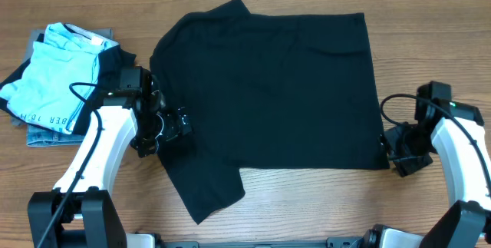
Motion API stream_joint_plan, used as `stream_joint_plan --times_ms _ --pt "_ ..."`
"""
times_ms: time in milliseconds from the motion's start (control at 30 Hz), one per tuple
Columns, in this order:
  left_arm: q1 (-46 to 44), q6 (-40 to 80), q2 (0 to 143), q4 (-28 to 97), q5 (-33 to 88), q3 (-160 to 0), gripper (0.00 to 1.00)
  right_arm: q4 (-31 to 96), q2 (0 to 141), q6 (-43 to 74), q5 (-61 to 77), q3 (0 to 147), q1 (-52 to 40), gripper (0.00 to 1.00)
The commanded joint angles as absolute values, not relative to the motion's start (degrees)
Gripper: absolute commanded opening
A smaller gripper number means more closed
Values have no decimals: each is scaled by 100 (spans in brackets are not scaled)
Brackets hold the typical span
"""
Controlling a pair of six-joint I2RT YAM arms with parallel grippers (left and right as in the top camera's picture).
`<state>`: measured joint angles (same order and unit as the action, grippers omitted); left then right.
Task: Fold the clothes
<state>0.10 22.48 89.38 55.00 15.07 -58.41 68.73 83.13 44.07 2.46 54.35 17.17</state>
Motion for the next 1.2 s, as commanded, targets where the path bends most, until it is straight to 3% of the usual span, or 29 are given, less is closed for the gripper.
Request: stream_joint_plan --times_ms 0,200,533,800,867,1000,1167 --pt "47 2014 8890 5411 1986 -5824 100 6731 8287 4141 309 5269 1894 56" --pt "47 2060 8715 5328 2255 -5857 99 5951 8307 4005 318 4523 1900 58" --pt "45 2080 8160 5369 2248 -5878 100 4737 8307 3745 309 3854 1900 53" --pt "36 2078 8119 5544 1640 -5876 100 3717 8307 3677 410 3347 1900 52" --pt "36 2080 8121 5579 1446 -5876 100 3616 8307 3627 515 3334 1900 45" --pt "36 2123 8121 5631 1448 -5876 100 3483 8307 3553 576 3334 1900 21" --pt "36 2250 8121 5835 1463 -5876 100 3459 8307 3553 639 3334 1898 6"
